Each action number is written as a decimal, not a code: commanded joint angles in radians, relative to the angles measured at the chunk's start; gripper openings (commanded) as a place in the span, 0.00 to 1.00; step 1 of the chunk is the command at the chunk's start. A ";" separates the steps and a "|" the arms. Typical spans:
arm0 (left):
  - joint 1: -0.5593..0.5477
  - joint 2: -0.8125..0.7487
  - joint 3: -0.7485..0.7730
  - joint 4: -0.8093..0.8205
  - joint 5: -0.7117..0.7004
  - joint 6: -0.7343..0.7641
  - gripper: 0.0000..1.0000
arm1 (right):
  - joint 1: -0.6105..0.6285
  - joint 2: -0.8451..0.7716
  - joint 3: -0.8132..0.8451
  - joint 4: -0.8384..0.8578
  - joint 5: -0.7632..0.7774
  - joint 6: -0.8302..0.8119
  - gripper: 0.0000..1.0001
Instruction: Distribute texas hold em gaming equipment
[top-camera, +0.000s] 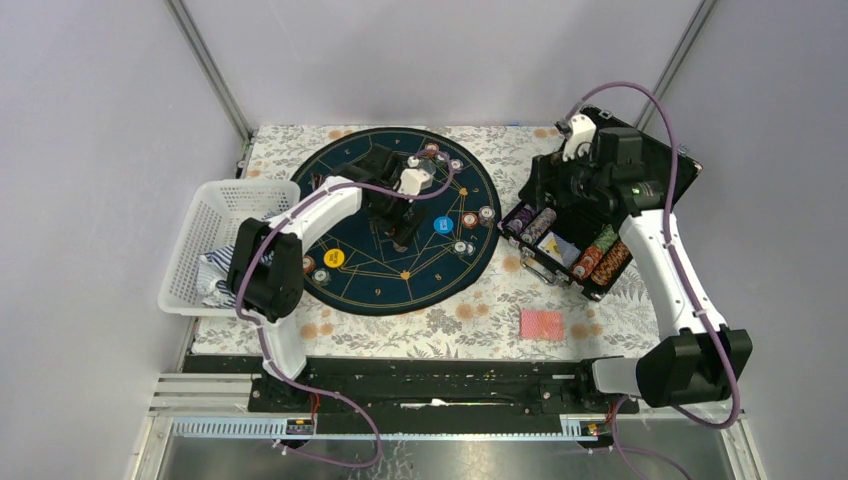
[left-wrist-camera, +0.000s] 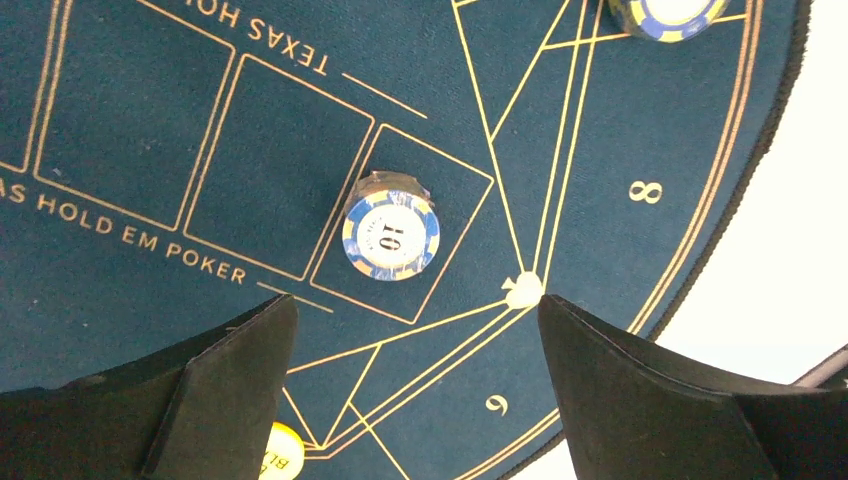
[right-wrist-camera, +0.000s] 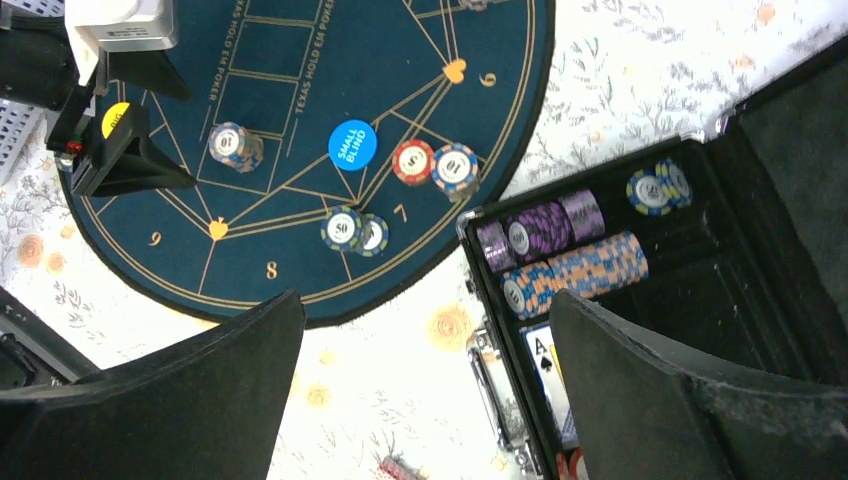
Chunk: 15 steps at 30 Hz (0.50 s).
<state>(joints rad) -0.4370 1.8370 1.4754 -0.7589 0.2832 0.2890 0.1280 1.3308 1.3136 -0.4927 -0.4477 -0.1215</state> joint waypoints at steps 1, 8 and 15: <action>-0.027 0.036 0.037 0.050 -0.077 0.002 0.92 | -0.061 -0.059 -0.083 -0.019 -0.107 0.003 1.00; -0.051 0.109 0.043 0.090 -0.147 -0.009 0.82 | -0.165 -0.076 -0.178 0.028 -0.210 0.031 1.00; -0.055 0.161 0.044 0.118 -0.172 -0.016 0.68 | -0.171 -0.050 -0.212 0.066 -0.227 0.070 1.00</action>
<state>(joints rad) -0.4892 1.9816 1.4769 -0.6853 0.1452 0.2790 -0.0429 1.2781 1.1152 -0.4686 -0.6247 -0.0837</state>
